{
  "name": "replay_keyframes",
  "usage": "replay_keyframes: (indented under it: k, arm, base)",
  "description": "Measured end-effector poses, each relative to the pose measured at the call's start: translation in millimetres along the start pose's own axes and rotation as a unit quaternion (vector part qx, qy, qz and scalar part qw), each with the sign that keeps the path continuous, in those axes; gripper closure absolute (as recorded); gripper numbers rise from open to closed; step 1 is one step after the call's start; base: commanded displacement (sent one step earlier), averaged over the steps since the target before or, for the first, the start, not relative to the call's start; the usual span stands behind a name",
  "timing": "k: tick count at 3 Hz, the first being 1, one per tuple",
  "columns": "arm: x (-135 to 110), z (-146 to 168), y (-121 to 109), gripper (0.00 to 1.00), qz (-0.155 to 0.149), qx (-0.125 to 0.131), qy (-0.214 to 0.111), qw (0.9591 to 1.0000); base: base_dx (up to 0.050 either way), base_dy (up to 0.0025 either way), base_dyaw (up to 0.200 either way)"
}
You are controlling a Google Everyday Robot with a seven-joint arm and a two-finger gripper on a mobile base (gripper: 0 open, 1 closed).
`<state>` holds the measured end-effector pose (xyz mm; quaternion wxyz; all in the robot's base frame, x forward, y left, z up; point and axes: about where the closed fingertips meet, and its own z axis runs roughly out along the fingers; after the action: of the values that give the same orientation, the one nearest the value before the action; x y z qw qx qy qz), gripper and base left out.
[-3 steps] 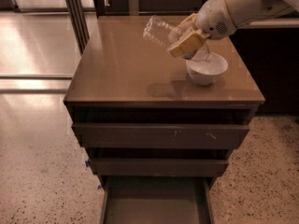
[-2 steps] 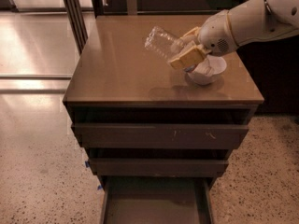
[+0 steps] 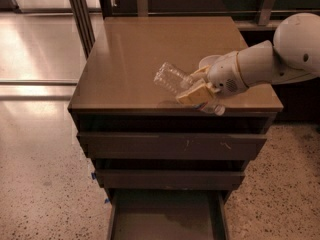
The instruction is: Place water bottle into bottom drawer
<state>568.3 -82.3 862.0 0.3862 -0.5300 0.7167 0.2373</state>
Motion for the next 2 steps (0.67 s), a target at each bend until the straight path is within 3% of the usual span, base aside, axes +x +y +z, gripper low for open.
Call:
replay_keyframes:
  k: [1, 2]
  arm:
    - [-2.7, 0.1, -1.7, 1.0, -0.007, -0.003, 0.003, 1.0]
    - [-11.2, -11.9, 21.6, 1.0, -0.003, 0.012, -0.007, 0.9999]
  base:
    - [0.0, 0.0, 0.0]
    - [0.0, 0.0, 0.0]
